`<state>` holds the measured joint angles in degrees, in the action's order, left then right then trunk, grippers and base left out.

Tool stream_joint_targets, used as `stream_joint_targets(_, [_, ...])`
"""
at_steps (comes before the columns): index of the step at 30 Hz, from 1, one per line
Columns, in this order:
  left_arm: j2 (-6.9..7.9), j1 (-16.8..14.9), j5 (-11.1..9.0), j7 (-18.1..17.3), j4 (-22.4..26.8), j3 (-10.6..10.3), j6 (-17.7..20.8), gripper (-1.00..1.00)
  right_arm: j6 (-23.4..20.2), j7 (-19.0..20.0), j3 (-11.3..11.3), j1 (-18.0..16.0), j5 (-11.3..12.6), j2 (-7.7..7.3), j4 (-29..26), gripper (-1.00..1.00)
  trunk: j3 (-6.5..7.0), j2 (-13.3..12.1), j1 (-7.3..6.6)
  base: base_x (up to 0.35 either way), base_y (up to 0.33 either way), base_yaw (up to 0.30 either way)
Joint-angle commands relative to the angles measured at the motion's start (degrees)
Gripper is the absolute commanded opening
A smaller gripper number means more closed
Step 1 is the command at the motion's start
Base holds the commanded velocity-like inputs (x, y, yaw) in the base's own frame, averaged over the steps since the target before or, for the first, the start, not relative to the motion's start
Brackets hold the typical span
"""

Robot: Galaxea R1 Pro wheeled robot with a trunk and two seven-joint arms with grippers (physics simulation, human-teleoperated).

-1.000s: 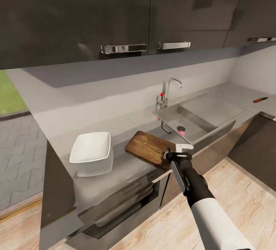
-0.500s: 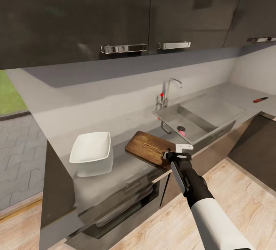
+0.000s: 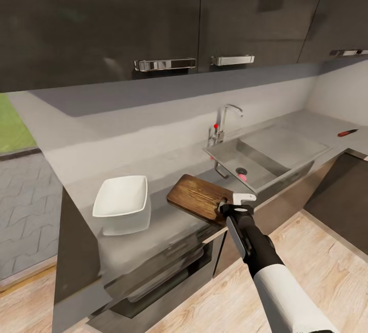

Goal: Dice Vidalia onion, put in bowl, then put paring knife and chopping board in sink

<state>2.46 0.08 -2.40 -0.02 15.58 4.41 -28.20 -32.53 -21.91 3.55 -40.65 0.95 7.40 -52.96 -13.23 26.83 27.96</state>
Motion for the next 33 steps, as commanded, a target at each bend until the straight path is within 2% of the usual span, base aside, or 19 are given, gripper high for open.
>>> stream_joint_targets(1, [0.0,0.0,-0.2,0.0,0.1,0.0,-0.1,1.0,-0.3,-0.3,0.2,0.0,0.1,0.05,0.0,1.0,-0.09,0.1,0.02,0.0,0.0,0.0])
stream_joint_targets(33, [0.0,0.0,-0.2,0.0,0.1,0.0,-0.1,1.0,-0.3,-0.3,0.3,0.0,0.1,0.24,0.0,1.0,-0.09,0.1,0.02,0.0,0.0,0.0])
